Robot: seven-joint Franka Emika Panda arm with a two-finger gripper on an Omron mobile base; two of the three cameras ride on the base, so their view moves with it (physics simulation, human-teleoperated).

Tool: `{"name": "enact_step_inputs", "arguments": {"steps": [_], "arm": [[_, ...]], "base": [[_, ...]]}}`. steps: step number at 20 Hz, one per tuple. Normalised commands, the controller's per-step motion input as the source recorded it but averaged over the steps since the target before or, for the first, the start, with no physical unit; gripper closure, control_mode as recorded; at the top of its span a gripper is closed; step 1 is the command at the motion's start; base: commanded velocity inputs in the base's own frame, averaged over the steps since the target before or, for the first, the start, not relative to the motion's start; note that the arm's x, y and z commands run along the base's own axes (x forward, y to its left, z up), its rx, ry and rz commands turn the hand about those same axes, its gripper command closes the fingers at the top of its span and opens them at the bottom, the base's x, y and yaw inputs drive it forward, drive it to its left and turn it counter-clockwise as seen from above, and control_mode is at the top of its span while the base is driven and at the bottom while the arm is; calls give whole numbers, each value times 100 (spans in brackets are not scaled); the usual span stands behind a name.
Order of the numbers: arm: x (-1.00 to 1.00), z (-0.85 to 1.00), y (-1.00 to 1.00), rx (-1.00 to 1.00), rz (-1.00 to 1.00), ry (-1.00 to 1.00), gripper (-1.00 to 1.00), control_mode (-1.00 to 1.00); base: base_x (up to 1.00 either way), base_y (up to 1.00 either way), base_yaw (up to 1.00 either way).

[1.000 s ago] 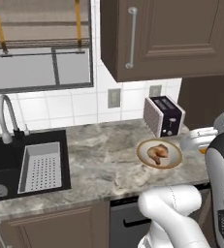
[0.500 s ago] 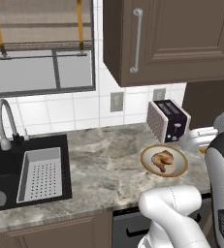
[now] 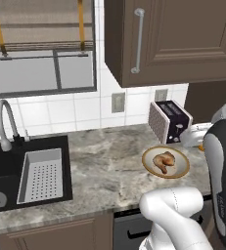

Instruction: Take the bell pepper, chicken drumstick, and orange from the freezer and place them in the bowl on the counter.

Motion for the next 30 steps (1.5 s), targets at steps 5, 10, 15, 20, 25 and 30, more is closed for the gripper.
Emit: {"name": "enact_step_inputs", "arguments": {"steps": [5,10,15,20,25,30], "arm": [[53,-45,-27,4,0,32,100,-100],[35,-58,-18,1,0,33,100,-100],[29,-44,-21,0,0,4,100,-100],[35,-41,-16,0,0,0,100,-100],[39,-29,-1,0,0,0,100,-100],[55,-31,0,0,0,0,100,-100]], "base": [[0,0,0],[0,0,0],[0,0,0],[0,0,0],[0,0,0],[0,0,0]]}}
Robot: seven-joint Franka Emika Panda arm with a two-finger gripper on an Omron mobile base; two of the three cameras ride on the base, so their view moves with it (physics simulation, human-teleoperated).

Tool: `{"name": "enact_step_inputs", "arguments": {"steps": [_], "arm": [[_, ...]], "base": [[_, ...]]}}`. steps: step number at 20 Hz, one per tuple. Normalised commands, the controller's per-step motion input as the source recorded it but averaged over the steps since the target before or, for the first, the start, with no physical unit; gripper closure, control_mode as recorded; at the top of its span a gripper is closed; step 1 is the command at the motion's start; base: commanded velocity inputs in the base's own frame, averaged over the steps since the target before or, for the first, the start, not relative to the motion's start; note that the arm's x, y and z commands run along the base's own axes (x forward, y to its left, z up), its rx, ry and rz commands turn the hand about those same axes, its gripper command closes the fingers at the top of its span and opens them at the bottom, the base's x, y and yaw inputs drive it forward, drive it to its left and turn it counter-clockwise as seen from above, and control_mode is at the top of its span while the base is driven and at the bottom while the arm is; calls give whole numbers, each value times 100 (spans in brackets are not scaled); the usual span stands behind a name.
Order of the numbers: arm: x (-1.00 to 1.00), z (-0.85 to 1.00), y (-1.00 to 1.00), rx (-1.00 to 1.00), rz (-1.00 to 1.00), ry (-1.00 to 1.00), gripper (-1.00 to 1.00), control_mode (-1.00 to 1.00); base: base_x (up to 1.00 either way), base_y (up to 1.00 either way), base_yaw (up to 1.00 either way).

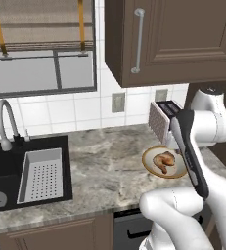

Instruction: Take the bell pepper, chicken drumstick, and orange from the freezer and place them in the bowl on the counter.

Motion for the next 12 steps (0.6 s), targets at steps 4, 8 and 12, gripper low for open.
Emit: {"name": "enact_step_inputs", "arguments": {"steps": [4,8,12], "arm": [[43,-34,-25,1,0,0,100,-100],[18,-33,-37,1,0,0,100,-100],[22,-29,-16,0,0,1,100,-100]], "base": [[0,0,0],[0,0,0],[0,0,0]]}}
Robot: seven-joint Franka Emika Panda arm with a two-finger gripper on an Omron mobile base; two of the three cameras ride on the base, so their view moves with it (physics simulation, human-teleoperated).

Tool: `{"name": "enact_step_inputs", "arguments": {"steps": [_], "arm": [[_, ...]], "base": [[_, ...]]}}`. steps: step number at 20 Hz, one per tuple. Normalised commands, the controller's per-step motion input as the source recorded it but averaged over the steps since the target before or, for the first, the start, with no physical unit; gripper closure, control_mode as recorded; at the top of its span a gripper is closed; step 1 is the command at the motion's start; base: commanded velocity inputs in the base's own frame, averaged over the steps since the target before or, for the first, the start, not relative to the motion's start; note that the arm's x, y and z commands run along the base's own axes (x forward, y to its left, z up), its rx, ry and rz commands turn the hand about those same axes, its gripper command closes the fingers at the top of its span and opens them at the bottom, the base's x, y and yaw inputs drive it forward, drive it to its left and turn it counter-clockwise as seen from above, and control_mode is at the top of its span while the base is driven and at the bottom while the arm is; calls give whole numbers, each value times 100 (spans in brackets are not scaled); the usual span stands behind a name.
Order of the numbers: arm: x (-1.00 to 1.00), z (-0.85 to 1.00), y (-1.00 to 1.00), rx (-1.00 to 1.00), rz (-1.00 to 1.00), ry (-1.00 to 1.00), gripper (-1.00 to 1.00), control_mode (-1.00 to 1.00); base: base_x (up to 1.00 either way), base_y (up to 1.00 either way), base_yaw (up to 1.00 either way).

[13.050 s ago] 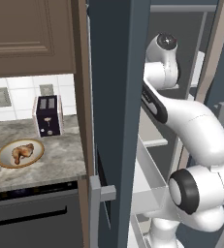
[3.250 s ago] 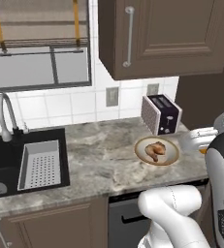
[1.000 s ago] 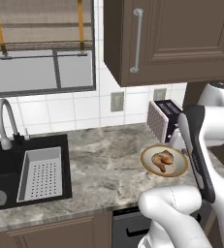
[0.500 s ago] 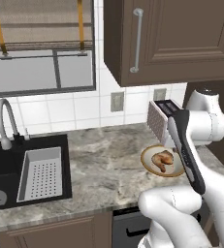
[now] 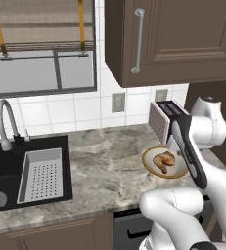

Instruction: Take the bell pepper, chicken drumstick, and orange from the freezer and place them in the bowl on the counter.

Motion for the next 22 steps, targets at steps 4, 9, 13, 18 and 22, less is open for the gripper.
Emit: {"name": "enact_step_inputs", "arguments": {"steps": [4,9,13,18,22], "arm": [[27,-20,-8,0,0,0,100,-100],[23,-27,-7,0,0,0,100,-100],[29,-31,-1,0,0,0,100,-100],[26,-38,-2,0,0,0,100,-100],[5,-44,-8,0,0,0,100,-100]], "base": [[0,0,0],[0,0,0],[0,0,0],[0,0,0],[0,0,0]]}}
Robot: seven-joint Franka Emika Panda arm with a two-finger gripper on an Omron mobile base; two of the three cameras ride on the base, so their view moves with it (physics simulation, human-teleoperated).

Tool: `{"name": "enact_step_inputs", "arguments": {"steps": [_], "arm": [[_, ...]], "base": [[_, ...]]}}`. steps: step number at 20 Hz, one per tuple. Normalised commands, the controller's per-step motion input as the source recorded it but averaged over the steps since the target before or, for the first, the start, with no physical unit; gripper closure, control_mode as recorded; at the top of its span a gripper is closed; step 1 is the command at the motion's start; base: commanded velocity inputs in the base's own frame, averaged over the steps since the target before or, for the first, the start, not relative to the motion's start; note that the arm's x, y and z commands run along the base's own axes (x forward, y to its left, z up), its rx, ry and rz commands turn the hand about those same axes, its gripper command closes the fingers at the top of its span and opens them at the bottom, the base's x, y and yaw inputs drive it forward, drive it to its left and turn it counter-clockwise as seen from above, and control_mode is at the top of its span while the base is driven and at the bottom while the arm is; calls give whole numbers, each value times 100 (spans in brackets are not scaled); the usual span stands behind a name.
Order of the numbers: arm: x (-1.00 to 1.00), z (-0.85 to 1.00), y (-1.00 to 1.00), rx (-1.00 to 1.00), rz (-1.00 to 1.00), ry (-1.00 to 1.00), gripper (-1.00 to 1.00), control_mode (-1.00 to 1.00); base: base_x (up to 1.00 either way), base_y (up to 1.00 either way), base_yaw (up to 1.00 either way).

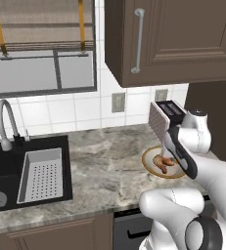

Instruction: Take the bell pepper, chicken drumstick, and orange from the freezer and place them in the bowl on the counter.

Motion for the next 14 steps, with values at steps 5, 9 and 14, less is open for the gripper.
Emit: {"name": "enact_step_inputs", "arguments": {"steps": [5,9,14], "arm": [[0,-33,-6,0,0,2,100,-100],[0,-19,0,0,0,2,100,-100],[0,-11,0,0,0,0,100,-100]], "base": [[0,0,0],[0,0,0],[0,0,0]]}}
